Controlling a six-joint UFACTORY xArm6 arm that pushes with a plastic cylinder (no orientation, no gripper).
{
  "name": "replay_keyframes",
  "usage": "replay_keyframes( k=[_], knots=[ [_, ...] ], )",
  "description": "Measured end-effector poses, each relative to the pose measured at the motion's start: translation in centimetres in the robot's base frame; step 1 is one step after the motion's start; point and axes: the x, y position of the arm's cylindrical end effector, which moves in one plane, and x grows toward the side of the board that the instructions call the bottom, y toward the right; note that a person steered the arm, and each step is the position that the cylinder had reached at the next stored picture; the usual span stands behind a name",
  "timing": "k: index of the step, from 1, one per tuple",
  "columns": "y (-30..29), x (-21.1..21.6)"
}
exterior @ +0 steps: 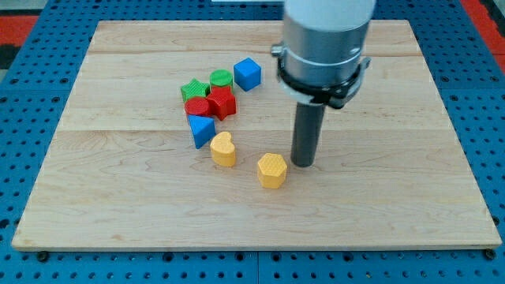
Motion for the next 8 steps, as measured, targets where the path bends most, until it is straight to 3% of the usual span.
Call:
replay_keyframes(
  k=[2, 3, 4, 8],
  knots=[
    [-5.6, 3.5],
    [-5.8, 3.2],
    [-6.5, -2.3],
    [-16.9, -8.1]
  ],
)
